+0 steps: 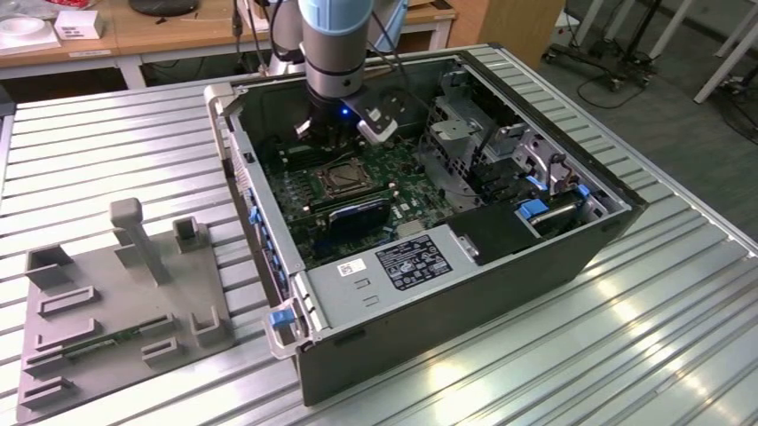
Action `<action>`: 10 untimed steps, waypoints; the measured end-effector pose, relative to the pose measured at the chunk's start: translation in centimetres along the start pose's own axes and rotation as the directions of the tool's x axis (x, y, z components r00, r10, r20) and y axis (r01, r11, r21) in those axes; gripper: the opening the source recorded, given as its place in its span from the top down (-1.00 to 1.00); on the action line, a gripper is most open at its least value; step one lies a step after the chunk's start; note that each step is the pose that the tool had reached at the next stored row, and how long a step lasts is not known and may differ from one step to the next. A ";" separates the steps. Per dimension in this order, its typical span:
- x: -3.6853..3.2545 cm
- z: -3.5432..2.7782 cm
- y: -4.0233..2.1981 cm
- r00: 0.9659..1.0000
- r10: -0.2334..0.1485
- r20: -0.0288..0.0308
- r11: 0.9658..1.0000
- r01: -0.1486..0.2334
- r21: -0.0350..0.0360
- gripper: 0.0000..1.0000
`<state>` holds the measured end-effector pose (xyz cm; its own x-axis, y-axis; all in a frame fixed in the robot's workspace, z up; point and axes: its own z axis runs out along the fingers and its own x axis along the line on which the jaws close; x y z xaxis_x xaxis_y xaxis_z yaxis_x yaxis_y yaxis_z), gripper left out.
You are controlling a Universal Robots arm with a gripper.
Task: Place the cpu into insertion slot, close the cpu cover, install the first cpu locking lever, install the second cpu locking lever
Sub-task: 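Install the first cpu locking lever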
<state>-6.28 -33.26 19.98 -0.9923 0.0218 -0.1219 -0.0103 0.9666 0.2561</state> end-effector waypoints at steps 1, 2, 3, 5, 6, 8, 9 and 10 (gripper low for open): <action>0.00 0.04 -0.01 1.000 0.000 0.000 1.000 0.000 0.000 0.79; 0.00 0.08 -0.02 1.000 0.000 0.000 1.000 0.000 0.000 0.79; 0.00 0.12 -0.03 1.000 0.000 0.000 1.000 0.000 0.000 0.79; 0.00 0.19 -0.05 1.000 0.000 0.000 1.000 0.000 0.000 0.79; 0.00 0.22 -0.06 1.000 0.000 0.000 1.000 0.000 0.000 0.79; 0.01 0.29 -0.08 1.000 0.000 0.000 1.000 0.000 0.000 0.79; 0.01 0.33 -0.09 1.000 0.000 0.000 1.000 0.000 0.000 0.79; 0.02 0.37 -0.10 1.000 0.000 0.000 1.000 0.000 0.000 0.79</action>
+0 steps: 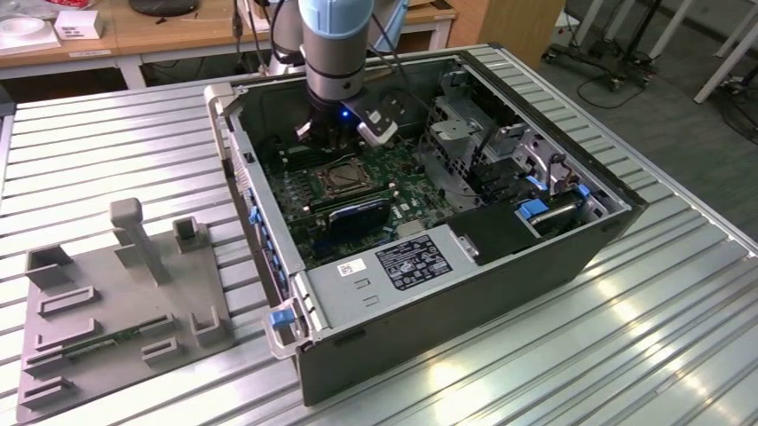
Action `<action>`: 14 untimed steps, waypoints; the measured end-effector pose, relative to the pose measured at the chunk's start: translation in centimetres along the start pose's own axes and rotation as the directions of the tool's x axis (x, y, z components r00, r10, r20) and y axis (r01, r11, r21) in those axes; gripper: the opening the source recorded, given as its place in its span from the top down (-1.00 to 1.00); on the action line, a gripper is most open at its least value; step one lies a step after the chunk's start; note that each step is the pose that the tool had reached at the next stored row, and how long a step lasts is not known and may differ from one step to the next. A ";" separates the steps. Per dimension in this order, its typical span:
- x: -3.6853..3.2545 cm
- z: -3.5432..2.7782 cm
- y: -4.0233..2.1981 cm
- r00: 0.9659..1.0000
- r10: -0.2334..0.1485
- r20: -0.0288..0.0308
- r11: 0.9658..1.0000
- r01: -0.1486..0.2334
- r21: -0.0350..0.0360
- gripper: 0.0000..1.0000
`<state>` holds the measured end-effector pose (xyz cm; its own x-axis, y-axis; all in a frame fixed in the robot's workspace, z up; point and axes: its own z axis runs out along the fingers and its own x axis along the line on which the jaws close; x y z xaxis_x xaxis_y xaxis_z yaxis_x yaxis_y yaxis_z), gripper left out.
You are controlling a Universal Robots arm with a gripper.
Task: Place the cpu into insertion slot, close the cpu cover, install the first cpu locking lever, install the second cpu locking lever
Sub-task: 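Install the first cpu locking lever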
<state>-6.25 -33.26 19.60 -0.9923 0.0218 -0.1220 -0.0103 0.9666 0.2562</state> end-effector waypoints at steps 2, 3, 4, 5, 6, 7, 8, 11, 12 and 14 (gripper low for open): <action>0.01 0.08 -0.02 1.000 0.000 0.000 1.000 0.000 0.000 0.79; 0.02 0.13 -0.04 1.000 0.000 0.000 1.000 0.000 0.000 0.79; 0.02 0.17 -0.05 1.000 0.000 0.000 1.000 0.000 0.000 0.79; 0.03 0.20 -0.06 1.000 0.000 0.000 1.000 0.000 0.000 0.79; 0.03 0.24 -0.07 1.000 0.000 0.000 1.000 0.000 0.000 0.79; 0.04 0.27 -0.07 1.000 0.000 0.000 1.000 0.000 0.000 0.79; 0.04 0.30 -0.08 1.000 0.000 0.000 1.000 0.000 0.000 0.79; 0.05 0.35 -0.10 1.000 0.000 0.000 1.000 0.000 0.000 0.79; 0.05 0.35 -0.10 1.000 0.000 0.000 1.000 0.000 0.000 0.79; 0.05 0.36 -0.10 1.000 0.000 0.000 1.000 0.000 0.000 0.79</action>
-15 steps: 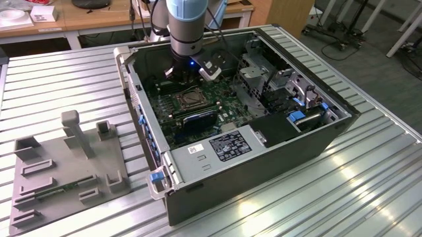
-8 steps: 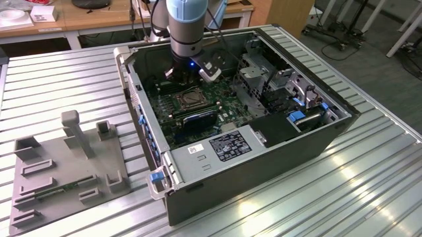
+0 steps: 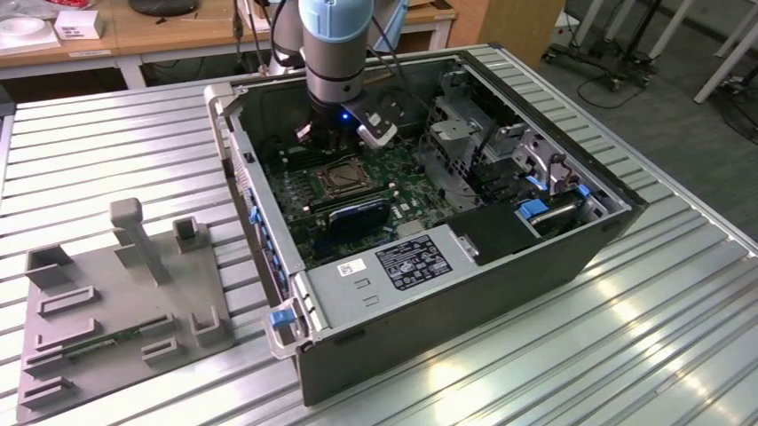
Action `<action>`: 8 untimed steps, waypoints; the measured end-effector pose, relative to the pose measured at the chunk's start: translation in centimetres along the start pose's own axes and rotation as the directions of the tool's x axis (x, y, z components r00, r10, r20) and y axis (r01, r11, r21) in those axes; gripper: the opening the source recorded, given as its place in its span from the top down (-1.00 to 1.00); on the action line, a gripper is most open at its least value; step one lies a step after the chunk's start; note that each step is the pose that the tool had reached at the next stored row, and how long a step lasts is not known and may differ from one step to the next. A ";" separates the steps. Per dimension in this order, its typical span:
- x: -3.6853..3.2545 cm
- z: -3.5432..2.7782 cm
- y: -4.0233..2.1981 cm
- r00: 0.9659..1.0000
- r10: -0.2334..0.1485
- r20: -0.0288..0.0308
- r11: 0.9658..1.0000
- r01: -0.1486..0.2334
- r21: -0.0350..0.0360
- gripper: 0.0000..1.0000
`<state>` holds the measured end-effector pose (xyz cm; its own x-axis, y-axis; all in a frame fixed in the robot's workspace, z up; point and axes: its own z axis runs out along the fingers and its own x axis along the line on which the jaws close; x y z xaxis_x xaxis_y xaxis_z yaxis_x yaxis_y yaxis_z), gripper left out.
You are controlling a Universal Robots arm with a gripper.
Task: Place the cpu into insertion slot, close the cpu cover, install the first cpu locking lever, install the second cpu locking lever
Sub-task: 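Install the first cpu locking lever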
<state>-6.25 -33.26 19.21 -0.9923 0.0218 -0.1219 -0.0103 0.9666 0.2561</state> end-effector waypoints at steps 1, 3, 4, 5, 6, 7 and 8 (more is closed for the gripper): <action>0.00 0.00 0.00 1.000 0.000 0.000 1.000 0.000 0.000 0.79; 0.00 0.01 0.00 1.000 0.000 0.000 1.000 0.000 0.000 0.79; 0.00 0.01 0.00 1.000 0.000 0.000 1.000 0.000 0.000 0.79; 0.00 0.00 0.00 1.000 0.000 0.000 1.000 0.000 0.000 0.79; -0.01 -0.03 0.01 1.000 0.000 0.000 1.000 0.000 0.000 0.79; -0.01 -0.09 0.02 1.000 0.000 0.000 1.000 0.000 0.000 0.79; -0.02 -0.15 0.04 1.000 0.000 0.000 1.000 0.000 -0.001 0.79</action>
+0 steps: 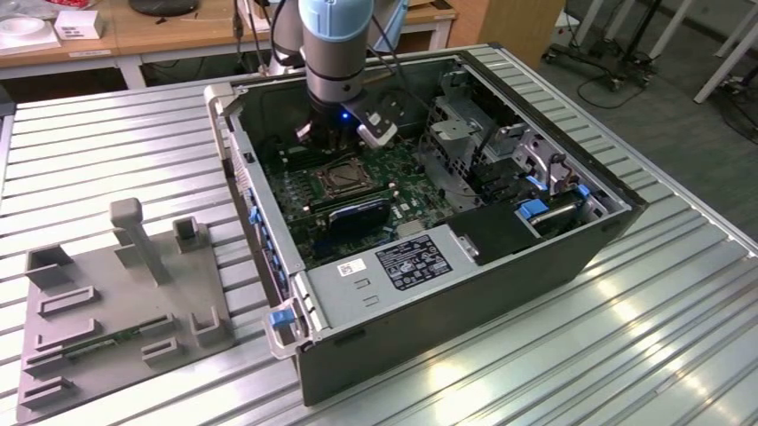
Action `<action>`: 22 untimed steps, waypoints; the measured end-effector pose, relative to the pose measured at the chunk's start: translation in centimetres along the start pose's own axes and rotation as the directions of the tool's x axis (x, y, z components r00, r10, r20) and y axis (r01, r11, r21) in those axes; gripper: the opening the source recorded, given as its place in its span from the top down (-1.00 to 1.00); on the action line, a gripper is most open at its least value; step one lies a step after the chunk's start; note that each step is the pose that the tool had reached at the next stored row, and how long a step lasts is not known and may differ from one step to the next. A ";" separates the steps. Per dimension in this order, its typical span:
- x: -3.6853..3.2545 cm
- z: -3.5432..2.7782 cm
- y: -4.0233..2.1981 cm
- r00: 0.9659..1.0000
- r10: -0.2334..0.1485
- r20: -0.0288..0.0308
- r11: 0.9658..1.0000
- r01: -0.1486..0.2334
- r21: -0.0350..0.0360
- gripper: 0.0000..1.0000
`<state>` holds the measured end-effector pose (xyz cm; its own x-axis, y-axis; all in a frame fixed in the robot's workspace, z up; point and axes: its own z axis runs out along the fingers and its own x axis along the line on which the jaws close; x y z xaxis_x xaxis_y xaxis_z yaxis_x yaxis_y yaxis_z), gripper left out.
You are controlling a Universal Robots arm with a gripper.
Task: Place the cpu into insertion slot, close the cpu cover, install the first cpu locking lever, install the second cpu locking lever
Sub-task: 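Install the first cpu locking lever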
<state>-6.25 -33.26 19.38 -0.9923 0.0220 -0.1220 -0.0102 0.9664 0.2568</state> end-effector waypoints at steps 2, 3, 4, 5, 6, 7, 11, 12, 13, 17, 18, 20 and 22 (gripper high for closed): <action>-0.03 -0.21 0.06 1.000 0.000 0.000 1.000 0.000 0.000 0.79; -0.04 -0.34 0.09 1.000 0.000 0.000 1.000 0.000 -0.001 0.79; -0.06 -0.47 0.13 1.000 0.000 0.000 1.000 0.000 -0.001 0.79; -0.08 -0.58 0.16 1.000 0.000 0.000 1.000 0.000 -0.001 0.79; -0.09 -0.68 0.18 1.000 0.000 0.000 1.000 0.000 -0.001 0.79; -0.10 -0.76 0.21 1.000 0.000 0.000 1.000 0.000 -0.001 0.79; -0.10 -0.82 0.21 1.000 0.000 0.001 1.000 0.000 -0.004 0.79; -0.10 -0.82 0.21 1.000 0.000 0.001 1.000 0.000 -0.007 0.79; -0.09 -0.82 0.22 1.000 0.001 0.002 1.000 -0.001 -0.010 0.79; 0.15 -0.82 0.32 1.000 0.000 0.005 1.000 0.000 -0.011 0.79; 0.27 -0.81 0.38 1.000 0.000 0.006 1.000 0.001 -0.011 0.79; 0.55 -0.79 0.52 1.000 -0.001 0.009 1.000 0.001 -0.011 0.79; 0.82 -0.76 0.67 1.000 -0.002 0.011 1.000 0.002 -0.011 0.79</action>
<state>-7.17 -32.79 20.17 -0.9908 0.0232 -0.1331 -0.0133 0.9636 0.2671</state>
